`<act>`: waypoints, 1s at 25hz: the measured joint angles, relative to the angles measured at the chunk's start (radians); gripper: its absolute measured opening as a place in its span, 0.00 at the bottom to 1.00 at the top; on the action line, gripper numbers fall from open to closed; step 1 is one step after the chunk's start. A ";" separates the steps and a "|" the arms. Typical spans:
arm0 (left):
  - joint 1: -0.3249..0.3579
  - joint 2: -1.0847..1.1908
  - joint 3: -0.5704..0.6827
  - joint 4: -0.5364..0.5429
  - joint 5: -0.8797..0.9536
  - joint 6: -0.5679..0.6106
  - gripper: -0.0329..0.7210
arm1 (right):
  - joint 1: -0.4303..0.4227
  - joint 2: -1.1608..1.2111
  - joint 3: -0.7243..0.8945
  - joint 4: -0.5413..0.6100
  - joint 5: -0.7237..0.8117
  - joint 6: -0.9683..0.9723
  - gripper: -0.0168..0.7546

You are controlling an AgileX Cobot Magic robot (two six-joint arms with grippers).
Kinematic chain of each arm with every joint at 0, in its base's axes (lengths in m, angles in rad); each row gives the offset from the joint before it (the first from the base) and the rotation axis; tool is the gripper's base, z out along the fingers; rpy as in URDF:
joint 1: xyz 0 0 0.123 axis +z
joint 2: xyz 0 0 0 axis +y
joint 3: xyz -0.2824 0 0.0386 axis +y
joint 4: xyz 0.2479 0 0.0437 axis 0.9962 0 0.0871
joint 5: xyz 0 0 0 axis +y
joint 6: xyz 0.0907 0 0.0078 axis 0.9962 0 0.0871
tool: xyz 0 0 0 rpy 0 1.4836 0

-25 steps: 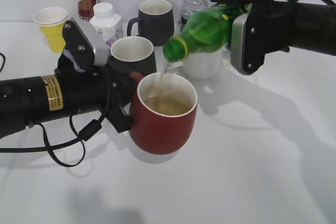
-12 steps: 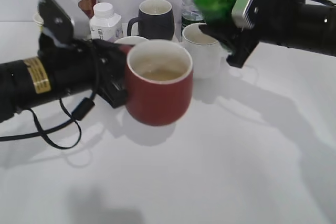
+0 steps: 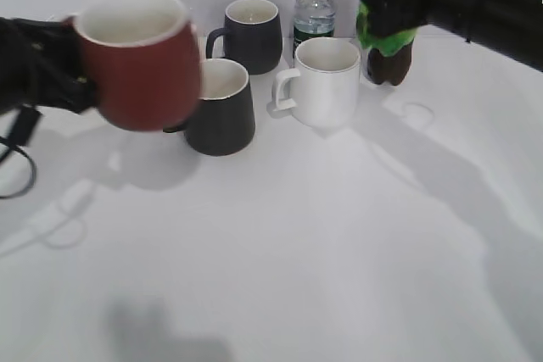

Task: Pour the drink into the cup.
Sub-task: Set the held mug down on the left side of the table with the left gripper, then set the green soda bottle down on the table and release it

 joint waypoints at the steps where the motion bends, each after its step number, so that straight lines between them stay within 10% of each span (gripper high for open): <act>1: 0.020 -0.009 0.000 -0.001 0.011 0.000 0.16 | 0.000 0.000 -0.001 0.038 0.000 0.003 0.58; 15: 0.272 0.119 0.000 -0.107 -0.067 0.022 0.16 | 0.000 0.000 0.048 0.587 0.123 -0.097 0.58; 25: 0.274 0.411 -0.067 -0.200 -0.230 0.109 0.16 | 0.000 0.073 0.056 0.648 0.130 -0.202 0.58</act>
